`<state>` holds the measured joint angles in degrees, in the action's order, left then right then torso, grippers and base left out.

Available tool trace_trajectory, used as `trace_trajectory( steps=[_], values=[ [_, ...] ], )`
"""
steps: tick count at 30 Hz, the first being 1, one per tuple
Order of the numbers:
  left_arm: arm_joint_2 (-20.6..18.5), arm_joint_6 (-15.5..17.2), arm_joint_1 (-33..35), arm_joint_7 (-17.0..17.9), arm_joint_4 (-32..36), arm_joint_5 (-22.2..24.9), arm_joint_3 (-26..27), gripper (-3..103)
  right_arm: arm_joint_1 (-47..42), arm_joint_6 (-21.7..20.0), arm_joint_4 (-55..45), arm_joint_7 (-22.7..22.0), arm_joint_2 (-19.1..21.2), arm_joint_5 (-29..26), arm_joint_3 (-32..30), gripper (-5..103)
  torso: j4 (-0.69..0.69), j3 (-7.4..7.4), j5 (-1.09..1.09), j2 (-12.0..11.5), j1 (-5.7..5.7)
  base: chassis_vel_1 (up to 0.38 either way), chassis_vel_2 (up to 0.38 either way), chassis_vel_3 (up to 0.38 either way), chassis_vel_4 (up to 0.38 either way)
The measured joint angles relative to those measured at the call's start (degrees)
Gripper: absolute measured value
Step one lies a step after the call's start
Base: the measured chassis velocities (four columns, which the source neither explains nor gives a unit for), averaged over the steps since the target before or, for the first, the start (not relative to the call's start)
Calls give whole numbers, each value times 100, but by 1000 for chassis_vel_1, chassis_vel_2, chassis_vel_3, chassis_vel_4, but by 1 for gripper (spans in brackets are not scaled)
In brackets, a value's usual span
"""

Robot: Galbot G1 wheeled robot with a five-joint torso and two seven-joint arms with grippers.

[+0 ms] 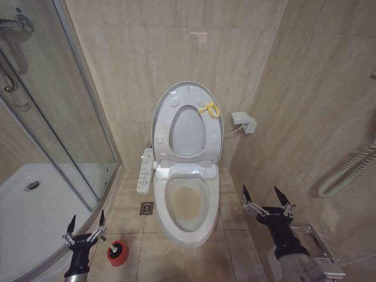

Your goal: Open the toilet lid, clean the toilet bowl with a toilet brush, close the toilet lid, and flush.

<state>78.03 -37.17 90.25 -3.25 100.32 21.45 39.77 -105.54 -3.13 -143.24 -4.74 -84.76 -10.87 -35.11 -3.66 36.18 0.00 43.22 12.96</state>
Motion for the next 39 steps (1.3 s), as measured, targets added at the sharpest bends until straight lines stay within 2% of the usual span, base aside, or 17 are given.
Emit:
trace_trajectory(
  steps=[1,2,4,5,6,7,8,9,10,11,12,13,16,19,23,31,39],
  values=[
    [0,0,0,0,0,0,0,100,0,0,0,0,0,0,0,100,0,0,0,0,0,0,0,0,0],
    [-19,206,95,105,346,-5,-69,100,-1,0,0,-2,-1,1,0,100,0,0,2,0,0,0,0,0,0],
    [-83,815,307,359,1091,-64,-263,100,0,0,0,0,0,0,0,100,0,0,-2,0,0,0,0,0,0],
    [-83,815,307,359,1091,-64,-263,100,0,0,0,0,0,0,0,100,0,0,-2,0,0,0,0,0,0],
    [-117,1130,402,521,1416,-136,-367,100,0,0,0,-1,-1,0,0,100,-3,0,2,0,0,0,0,0,0],
    [-143,1609,523,694,1801,-223,-500,100,0,0,0,-1,0,0,0,100,0,0,1,0,0,0,0,0,0],
    [-143,1609,523,694,1801,-223,-500,100,0,0,0,-1,0,0,0,100,0,0,1,0,0,0,0,0,0],
    [-161,1890,601,787,2073,-288,-592,100,0,0,0,-1,0,0,0,100,0,0,-1,0,0,0,0,0,0],
    [-195,2310,731,932,2463,-416,-700,100,0,0,0,-1,-1,0,0,100,-2,0,1,0,0,0,0,0,0],
    [-229,2517,822,978,2657,-467,-759,100,0,0,0,-1,0,0,0,100,1,0,1,0,0,0,0,0,0],
    [-259,2650,893,995,2793,-509,-801,100,0,0,0,-1,-1,0,0,100,-2,0,1,0,0,0,0,0,0],
    [-259,2650,893,995,2793,-509,-801,100,0,0,0,-1,-1,0,0,100,-2,0,1,0,0,0,0,0,0],
    [-303,3009,1155,942,3216,-870,-924,100,0,0,0,-1,0,0,0,100,0,0,1,0,0,0,0,0,0],
    [-265,3110,1254,834,3400,-1105,-994,100,0,0,0,-1,-1,0,0,100,-1,0,0,0,0,0,0,0,0],
    [-263,3065,1368,772,3567,-1298,-978,100,0,0,0,-1,-1,0,0,100,-1,0,0,0,0,0,0,0,0],
    [-142,2933,1458,821,3927,-1396,-868,100,0,0,0,-1,-1,0,0,100,-1,0,0,0,0,0,0,0,0],
    [4,2741,1531,932,3846,-1394,-878,100,0,0,0,-1,-1,0,0,100,0,0,0,0,0,0,0,0,0]
  ],
)
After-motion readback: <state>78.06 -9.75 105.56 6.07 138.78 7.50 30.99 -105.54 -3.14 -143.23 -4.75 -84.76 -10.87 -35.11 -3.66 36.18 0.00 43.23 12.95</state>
